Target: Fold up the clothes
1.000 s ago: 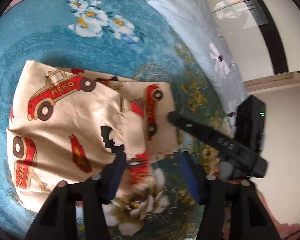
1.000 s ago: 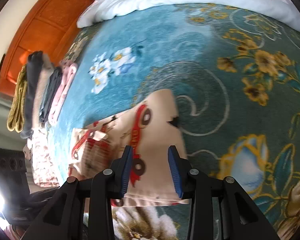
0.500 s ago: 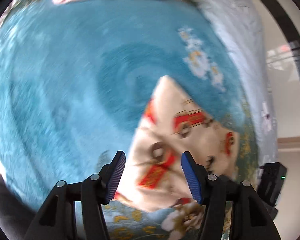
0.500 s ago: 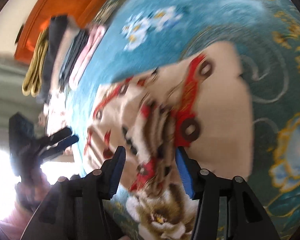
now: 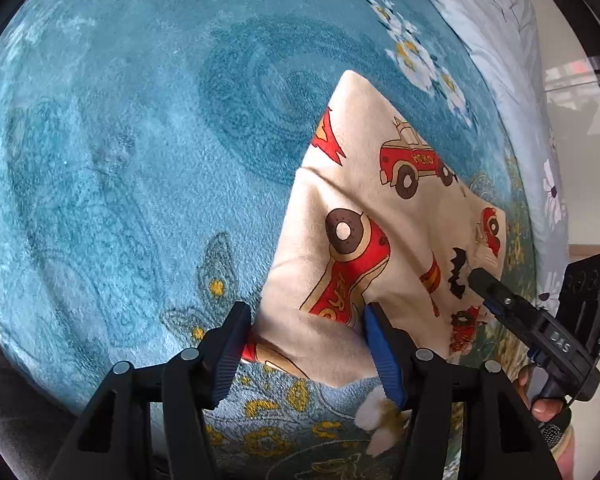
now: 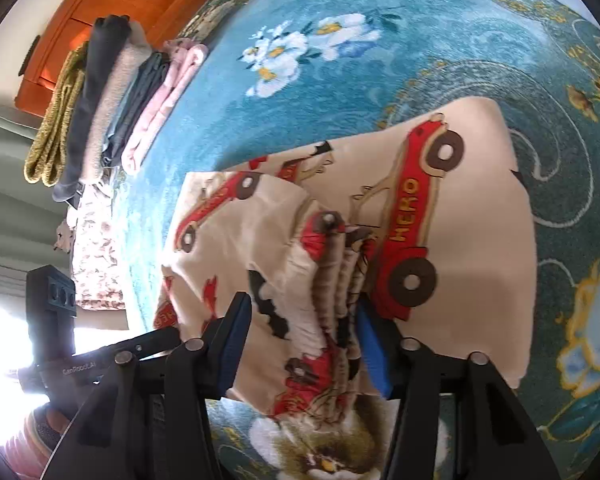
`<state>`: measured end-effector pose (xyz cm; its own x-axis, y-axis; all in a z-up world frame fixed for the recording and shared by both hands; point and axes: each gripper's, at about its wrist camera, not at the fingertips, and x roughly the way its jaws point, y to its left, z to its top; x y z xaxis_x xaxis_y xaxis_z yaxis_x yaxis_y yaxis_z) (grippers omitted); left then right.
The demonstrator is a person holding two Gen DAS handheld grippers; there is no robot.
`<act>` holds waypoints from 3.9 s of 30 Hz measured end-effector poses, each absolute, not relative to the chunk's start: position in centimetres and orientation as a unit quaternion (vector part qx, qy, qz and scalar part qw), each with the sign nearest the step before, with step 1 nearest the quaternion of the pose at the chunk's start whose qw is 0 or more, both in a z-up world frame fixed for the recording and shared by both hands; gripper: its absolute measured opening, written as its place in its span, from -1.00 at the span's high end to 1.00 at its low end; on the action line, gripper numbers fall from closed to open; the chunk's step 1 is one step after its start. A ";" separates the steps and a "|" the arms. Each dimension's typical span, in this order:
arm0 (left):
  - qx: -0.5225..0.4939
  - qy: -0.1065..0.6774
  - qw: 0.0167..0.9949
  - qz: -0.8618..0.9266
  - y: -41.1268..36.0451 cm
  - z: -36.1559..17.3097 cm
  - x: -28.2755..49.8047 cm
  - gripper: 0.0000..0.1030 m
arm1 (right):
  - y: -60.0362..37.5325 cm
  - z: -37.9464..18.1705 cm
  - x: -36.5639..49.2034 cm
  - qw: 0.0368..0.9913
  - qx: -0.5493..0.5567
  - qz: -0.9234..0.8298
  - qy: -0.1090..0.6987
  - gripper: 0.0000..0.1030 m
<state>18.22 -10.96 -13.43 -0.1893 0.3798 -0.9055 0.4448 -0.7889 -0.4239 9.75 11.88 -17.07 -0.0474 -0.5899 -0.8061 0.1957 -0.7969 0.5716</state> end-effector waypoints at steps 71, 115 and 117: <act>0.608 0.288 -0.047 -0.738 -10.2 -12.1 15.2 -0.25 | 18.3 -15.3 6.5 0.194 0.612 -0.761 -0.093 0.12; 0.504 0.345 -0.034 -0.791 -17.0 -4.4 16.3 0.70 | 9.7 -7.8 5.6 0.275 0.581 -0.761 -0.085 0.52; 0.484 0.369 -0.026 -0.793 -19.5 -2.9 16.8 0.70 | 7.7 -6.0 5.1 0.296 0.568 -0.764 -0.077 0.52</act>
